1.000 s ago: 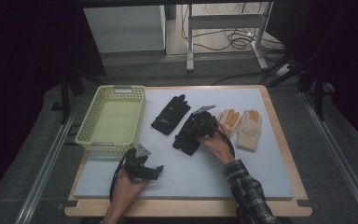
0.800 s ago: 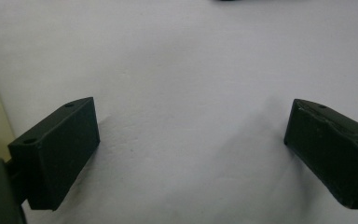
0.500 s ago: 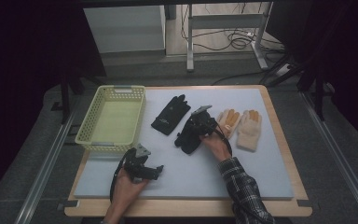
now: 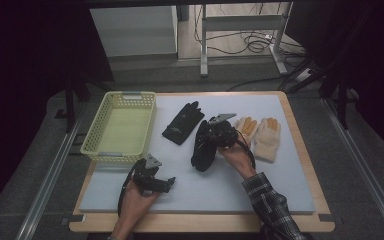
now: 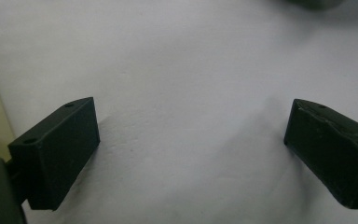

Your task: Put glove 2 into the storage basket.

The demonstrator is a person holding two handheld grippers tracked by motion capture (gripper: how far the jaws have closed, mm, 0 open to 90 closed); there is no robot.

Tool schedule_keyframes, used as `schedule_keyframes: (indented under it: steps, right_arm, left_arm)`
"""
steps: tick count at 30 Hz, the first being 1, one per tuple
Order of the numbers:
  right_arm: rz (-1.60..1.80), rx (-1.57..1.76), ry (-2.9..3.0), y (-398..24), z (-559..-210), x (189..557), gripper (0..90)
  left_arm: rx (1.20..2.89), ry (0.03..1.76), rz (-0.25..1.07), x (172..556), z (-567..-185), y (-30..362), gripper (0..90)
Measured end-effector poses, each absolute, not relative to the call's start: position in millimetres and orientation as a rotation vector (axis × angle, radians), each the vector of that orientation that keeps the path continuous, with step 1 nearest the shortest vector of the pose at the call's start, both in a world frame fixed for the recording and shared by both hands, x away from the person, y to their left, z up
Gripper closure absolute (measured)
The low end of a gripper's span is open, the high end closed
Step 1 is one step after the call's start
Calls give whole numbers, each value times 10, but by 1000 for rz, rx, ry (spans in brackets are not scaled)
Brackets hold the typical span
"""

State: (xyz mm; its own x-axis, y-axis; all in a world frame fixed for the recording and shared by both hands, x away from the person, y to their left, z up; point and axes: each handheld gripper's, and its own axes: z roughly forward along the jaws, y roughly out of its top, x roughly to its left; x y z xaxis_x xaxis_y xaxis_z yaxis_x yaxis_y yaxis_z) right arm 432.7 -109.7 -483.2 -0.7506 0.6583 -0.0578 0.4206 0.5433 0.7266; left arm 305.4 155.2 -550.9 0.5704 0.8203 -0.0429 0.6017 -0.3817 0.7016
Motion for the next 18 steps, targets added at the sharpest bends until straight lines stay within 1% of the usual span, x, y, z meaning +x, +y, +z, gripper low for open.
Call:
schedule_keyframes:
  steps: [1, 2, 6, 8, 10, 16, 17, 18]
  right_arm:
    - [1030, 891, 2459, -1097, -4832, 4327, 823]
    - [1075, 869, 2482, -1105, -4753, 4194, 822]
    - [1129, 815, 2511, -1149, -4673, 3871, 819]
    - [1140, 817, 2516, -1159, -4678, 3814, 817]
    - [1149, 816, 2525, -1198, -4755, 3604, 815]
    - [1130, 809, 2541, -1209, -4950, 3450, 813]
    - [1120, 799, 2552, -1202, -5014, 3440, 790]
    - [1120, 799, 2552, -1202, -5014, 3440, 790]
  left_arm:
    - [2118, 1131, 411, 3054, -5509, 1551, 37]
    - [2119, 1130, 412, 3054, -5508, 1551, 38]
    - [2113, 1131, 413, 3054, -5510, 1549, 38]
    - [2115, 1130, 414, 3054, -5510, 1550, 38]
    - [2112, 1131, 414, 3054, -5510, 1549, 38]
    - [2110, 1134, 412, 3052, -5511, 1547, 38]
    - [2110, 1134, 412, 3052, -5511, 1547, 38]
    - [2110, 1134, 412, 3052, -5511, 1547, 38]
